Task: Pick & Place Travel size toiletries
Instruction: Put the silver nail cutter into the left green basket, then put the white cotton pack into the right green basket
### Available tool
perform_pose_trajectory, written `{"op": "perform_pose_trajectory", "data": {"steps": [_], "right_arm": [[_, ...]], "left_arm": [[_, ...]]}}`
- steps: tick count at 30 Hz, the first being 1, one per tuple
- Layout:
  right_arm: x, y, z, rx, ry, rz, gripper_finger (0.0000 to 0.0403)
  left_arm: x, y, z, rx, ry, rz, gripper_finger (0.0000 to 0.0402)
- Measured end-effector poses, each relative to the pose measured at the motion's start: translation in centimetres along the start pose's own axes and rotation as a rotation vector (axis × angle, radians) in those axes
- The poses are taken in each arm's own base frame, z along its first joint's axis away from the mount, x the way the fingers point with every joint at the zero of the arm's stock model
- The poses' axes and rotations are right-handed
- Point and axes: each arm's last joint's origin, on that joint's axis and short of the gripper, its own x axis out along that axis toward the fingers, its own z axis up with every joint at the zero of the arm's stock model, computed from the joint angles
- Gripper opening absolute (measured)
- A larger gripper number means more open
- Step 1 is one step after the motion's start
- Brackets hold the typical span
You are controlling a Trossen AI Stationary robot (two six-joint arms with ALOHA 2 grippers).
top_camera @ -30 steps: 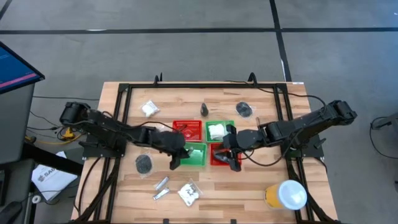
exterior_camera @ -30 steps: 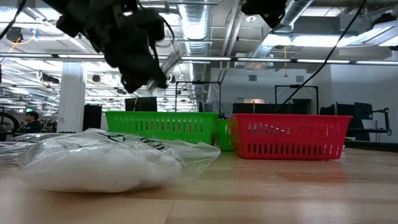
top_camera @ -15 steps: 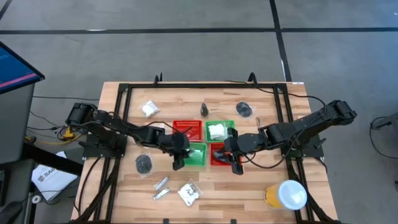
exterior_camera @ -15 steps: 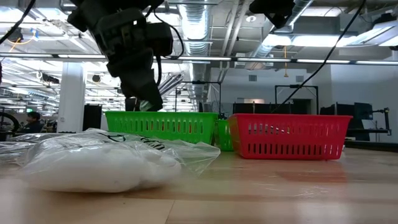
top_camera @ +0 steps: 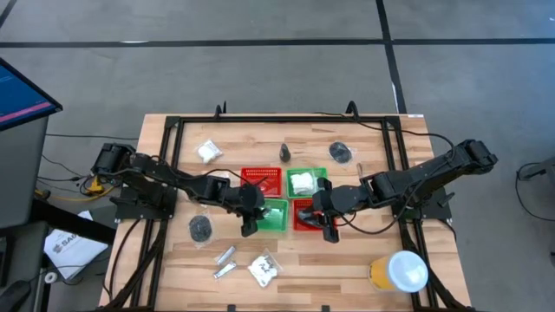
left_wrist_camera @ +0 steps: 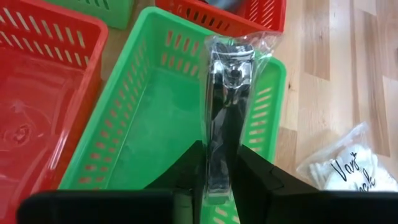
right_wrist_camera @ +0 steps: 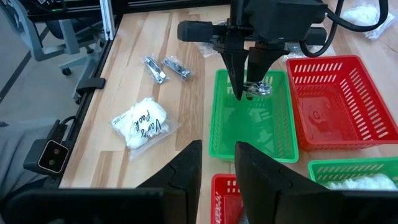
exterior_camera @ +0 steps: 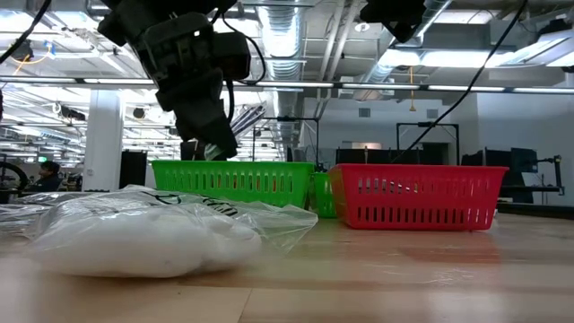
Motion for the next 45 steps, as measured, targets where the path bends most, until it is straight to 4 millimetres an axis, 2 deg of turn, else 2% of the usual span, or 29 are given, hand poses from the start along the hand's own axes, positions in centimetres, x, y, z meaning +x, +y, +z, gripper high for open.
{"op": "perform_pose_trajectory", "data": {"steps": [6,27,30,34,39,45], "right_arm": [[0.0,0.0,0.0,0.000,0.000,0.000,0.0087],[0.0,0.0,0.0,0.000,0.000,0.000,0.0087],[0.0,0.0,0.0,0.000,0.000,0.000,0.0087],[0.0,0.0,0.0,-0.001,0.003,-0.001,0.0087],[0.0,0.0,-0.1,-0.001,0.007,-0.002,0.0087],[0.0,-0.1,-0.1,-0.003,0.015,-0.004,0.0087]], "left_arm": [[0.0,0.0,0.0,0.000,-0.005,-0.001,0.0072],[0.0,0.1,0.1,0.000,-0.022,0.033,0.0074],[-0.5,0.0,0.4,0.011,-0.050,0.026,0.0074],[-1.3,-0.7,0.8,0.055,-0.087,-0.041,0.0074],[-1.6,-2.2,1.0,0.087,-0.105,-0.224,0.0074],[-1.8,-5.0,-0.5,0.209,-0.083,-0.303,0.0074]]}}
